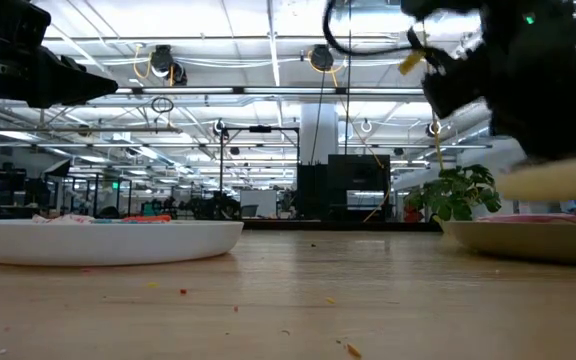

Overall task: Pick & Place donuts
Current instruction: Put the large black donut on the gray plate

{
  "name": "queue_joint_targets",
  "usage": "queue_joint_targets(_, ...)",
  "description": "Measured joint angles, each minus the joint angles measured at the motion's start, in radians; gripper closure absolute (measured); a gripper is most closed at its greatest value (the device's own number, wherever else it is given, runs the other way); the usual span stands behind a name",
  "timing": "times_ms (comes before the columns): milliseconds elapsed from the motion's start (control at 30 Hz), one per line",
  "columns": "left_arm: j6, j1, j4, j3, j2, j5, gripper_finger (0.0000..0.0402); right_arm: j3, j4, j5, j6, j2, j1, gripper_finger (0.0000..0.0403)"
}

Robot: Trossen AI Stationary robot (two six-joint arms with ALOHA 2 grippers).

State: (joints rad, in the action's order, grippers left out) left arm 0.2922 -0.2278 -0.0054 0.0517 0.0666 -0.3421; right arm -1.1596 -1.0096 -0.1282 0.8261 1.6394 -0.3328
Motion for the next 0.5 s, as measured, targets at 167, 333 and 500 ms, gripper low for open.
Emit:
queue_joint_targets(167, 0.000, 0.000, 0.000, 0.000, 0.000, 0.000, 0.0355, 0.087, 0.114, 0.001, 0.003, 0.000, -0.003, 0.0385)
queue_joint_targets(333, -0.001, 0.000, 0.001, 0.000, 0.000, 0.000, 0.0355, 0.128, 0.128, 0.054, 0.004, 0.000, -0.003, 0.0385)
queue_joint_targets(500, -0.002, 0.000, 0.001, 0.000, 0.000, 0.000, 0.0355, 0.133, 0.141, 0.061, 0.001, 0.000, -0.004, 0.0378)
